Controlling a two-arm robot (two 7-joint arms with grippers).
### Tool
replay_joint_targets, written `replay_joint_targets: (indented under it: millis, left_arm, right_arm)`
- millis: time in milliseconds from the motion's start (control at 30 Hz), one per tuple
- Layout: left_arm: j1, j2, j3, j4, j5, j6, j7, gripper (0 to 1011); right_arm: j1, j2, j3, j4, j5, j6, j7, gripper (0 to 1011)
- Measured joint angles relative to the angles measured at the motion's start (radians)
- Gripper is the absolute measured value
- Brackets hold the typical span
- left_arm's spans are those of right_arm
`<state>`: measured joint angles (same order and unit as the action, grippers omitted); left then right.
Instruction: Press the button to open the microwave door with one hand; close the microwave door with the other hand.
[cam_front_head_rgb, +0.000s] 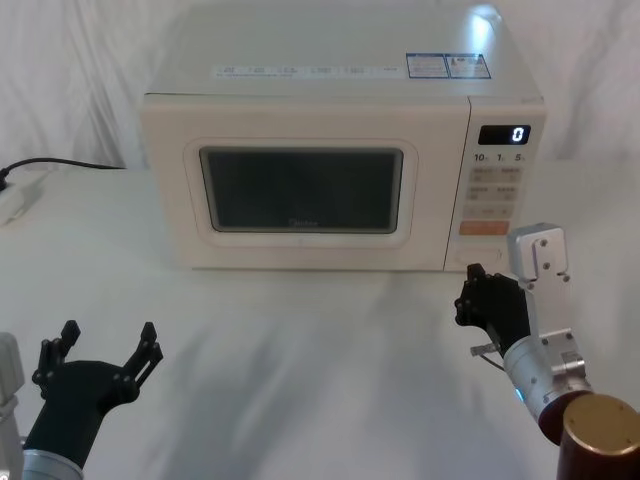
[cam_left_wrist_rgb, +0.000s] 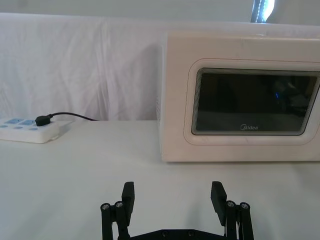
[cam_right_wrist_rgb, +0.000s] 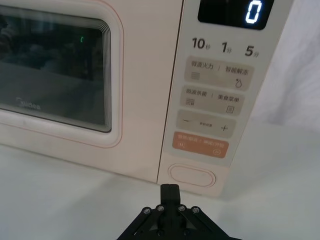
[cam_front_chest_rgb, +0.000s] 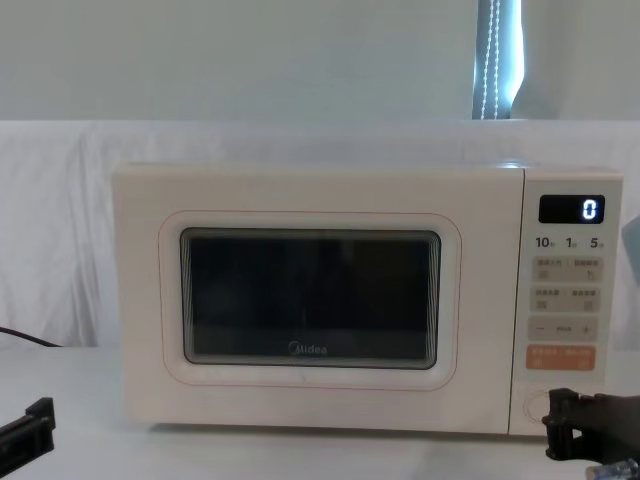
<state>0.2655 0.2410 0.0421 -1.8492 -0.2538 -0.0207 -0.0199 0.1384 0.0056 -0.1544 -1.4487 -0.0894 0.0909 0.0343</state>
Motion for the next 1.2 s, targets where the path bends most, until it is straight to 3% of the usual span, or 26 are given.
replay_joint_targets:
  millis: [1200]
  left_arm:
    - [0.000,0.000,0.000,0.000,0.000,0.000,0.000,1001]
  right_arm:
    - [0.156,-0.028,0.040,0.226,-0.025,-0.009,-0.018,0]
